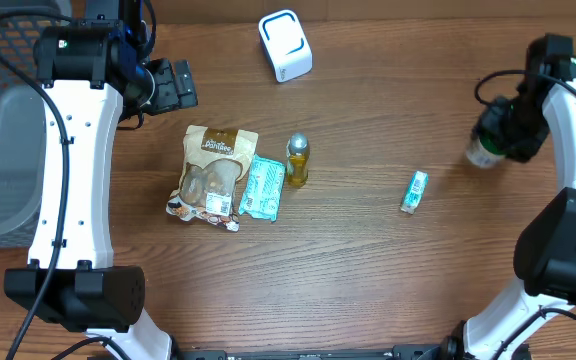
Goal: Scan the item barcode
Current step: 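Carry the jar right and lower it onto the table's right edge, then release the jar and move the right gripper left above the Kleenex pack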
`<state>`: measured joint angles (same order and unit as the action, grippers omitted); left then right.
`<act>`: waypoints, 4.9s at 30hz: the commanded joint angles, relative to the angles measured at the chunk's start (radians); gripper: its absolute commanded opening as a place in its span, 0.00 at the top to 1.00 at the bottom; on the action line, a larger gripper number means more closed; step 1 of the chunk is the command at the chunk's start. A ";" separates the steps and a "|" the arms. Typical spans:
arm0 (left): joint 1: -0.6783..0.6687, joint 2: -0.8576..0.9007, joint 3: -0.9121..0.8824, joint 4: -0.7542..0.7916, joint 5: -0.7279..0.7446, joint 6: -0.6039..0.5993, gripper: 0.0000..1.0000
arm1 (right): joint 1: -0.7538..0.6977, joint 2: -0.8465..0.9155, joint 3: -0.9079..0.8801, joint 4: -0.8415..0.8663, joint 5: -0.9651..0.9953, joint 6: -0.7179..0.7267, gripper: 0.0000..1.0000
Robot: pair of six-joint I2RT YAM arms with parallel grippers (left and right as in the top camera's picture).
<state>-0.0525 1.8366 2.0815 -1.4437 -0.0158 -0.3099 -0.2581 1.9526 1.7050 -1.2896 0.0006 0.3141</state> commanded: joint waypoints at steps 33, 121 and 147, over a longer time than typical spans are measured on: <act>0.000 0.002 0.015 0.004 0.005 0.011 0.00 | -0.016 -0.021 -0.182 0.160 0.051 0.003 0.43; 0.000 0.002 0.015 0.004 0.005 0.011 0.00 | 0.381 -0.153 -0.281 0.049 -0.215 -0.075 0.00; 0.000 0.002 0.015 0.004 0.005 0.011 0.00 | 0.381 -0.153 -0.282 0.045 -0.212 -0.076 0.00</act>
<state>-0.0525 1.8366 2.0815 -1.4433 -0.0158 -0.3099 0.1196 1.8130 1.4303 -1.2427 -0.2100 0.2424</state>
